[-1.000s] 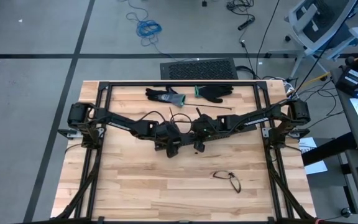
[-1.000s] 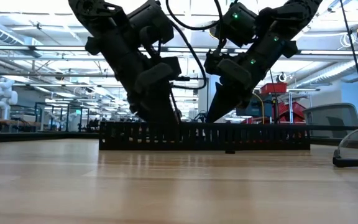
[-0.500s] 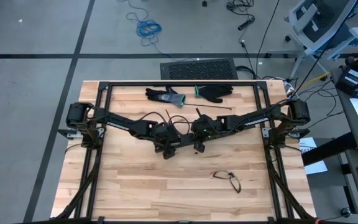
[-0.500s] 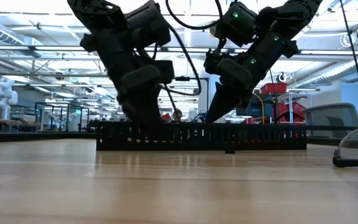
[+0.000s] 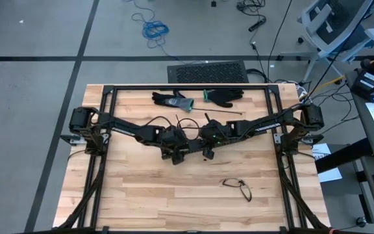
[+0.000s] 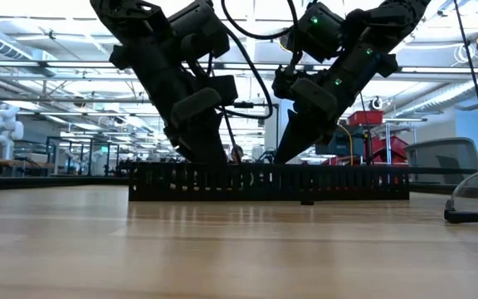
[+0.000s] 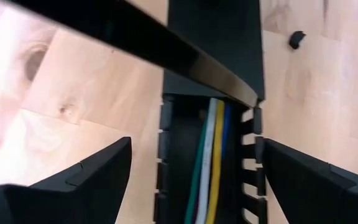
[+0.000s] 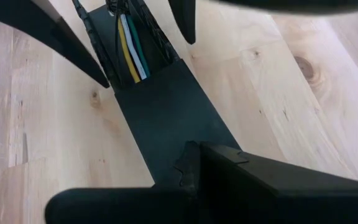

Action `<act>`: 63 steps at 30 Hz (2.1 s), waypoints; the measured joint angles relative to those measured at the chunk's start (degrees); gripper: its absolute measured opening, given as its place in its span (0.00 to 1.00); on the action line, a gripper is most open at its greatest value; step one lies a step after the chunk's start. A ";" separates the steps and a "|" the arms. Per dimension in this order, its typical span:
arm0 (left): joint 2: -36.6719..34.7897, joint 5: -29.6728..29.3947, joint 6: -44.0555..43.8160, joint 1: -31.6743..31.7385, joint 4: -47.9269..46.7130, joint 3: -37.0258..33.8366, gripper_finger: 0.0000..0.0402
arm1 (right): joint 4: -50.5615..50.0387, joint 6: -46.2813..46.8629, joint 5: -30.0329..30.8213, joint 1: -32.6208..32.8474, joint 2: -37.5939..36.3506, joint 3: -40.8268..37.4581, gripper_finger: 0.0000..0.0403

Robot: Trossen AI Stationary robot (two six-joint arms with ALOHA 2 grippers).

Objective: Ziptie cables
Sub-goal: Close the black cable duct

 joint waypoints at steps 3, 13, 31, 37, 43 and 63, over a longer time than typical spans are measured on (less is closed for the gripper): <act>0.00 -0.37 0.00 0.00 -0.02 0.00 0.83 | 0.01 -0.01 0.00 0.00 0.00 0.00 0.00; 0.00 -0.72 0.22 0.00 -0.45 0.00 0.72 | 0.07 -0.01 0.17 0.00 0.00 0.00 0.00; 0.00 -1.58 1.57 0.00 -1.30 0.04 0.56 | 0.09 -0.20 0.33 -0.04 0.00 0.00 0.00; -0.02 -1.66 1.78 0.00 -1.29 0.04 0.55 | 0.22 -1.03 0.26 -0.04 -0.89 0.15 0.00; -0.02 -1.83 1.81 0.00 -1.28 0.02 0.55 | -4.58 -7.15 0.24 -0.55 -7.50 5.22 0.00; -0.02 -1.97 1.77 0.00 -0.95 -0.04 0.55 | -22.33 -7.49 1.91 -0.74 -2.58 6.28 0.00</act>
